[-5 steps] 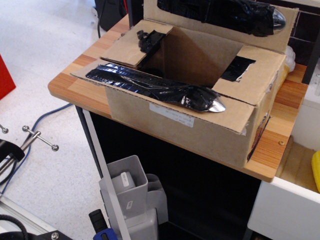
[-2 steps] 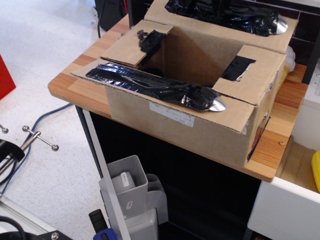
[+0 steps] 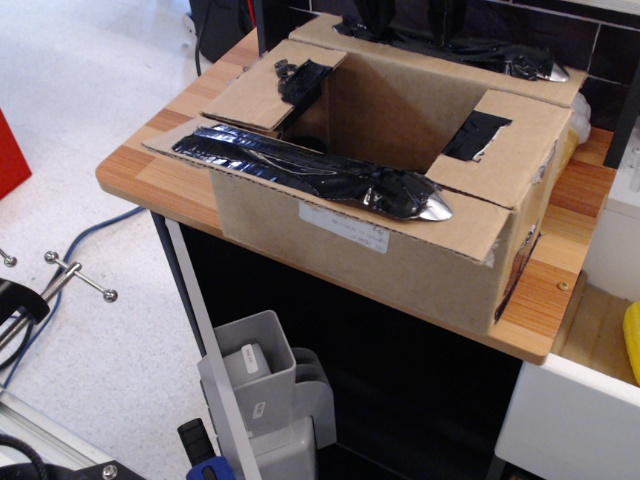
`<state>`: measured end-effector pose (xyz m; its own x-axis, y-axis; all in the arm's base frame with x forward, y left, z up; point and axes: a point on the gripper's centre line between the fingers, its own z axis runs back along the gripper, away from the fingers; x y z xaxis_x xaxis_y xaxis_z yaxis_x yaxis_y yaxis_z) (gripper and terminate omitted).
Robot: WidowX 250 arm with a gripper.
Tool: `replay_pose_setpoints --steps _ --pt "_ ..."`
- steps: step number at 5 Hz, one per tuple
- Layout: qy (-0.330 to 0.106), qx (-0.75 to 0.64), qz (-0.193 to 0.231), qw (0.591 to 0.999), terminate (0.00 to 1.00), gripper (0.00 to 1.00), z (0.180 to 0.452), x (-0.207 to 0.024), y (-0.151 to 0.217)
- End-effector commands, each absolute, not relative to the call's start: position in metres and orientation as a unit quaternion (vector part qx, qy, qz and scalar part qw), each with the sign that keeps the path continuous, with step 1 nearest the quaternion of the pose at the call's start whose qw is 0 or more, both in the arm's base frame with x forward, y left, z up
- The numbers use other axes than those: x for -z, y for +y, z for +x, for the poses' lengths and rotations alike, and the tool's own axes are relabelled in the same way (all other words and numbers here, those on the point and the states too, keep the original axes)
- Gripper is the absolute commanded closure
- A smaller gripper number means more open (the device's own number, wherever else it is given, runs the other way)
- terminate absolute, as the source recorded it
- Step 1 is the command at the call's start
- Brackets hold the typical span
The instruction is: Open small4fbox flaps
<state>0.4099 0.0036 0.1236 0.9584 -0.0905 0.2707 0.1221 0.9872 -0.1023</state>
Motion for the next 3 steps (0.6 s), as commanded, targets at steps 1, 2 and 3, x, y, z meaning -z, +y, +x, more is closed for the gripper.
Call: replay_pose_setpoints --steps 1,2,3 --pt "-0.147 0.054 -0.072 0.985 0.00 0.00 0.4113 -0.1257 -0.0003" --pt "-0.154 0.056 -0.069 0.984 0.00 0.00 0.4096 -0.1231 -0.0014" --pt "-0.155 0.056 -0.072 0.984 1.00 0.00 0.4090 -0.1246 -0.0033"
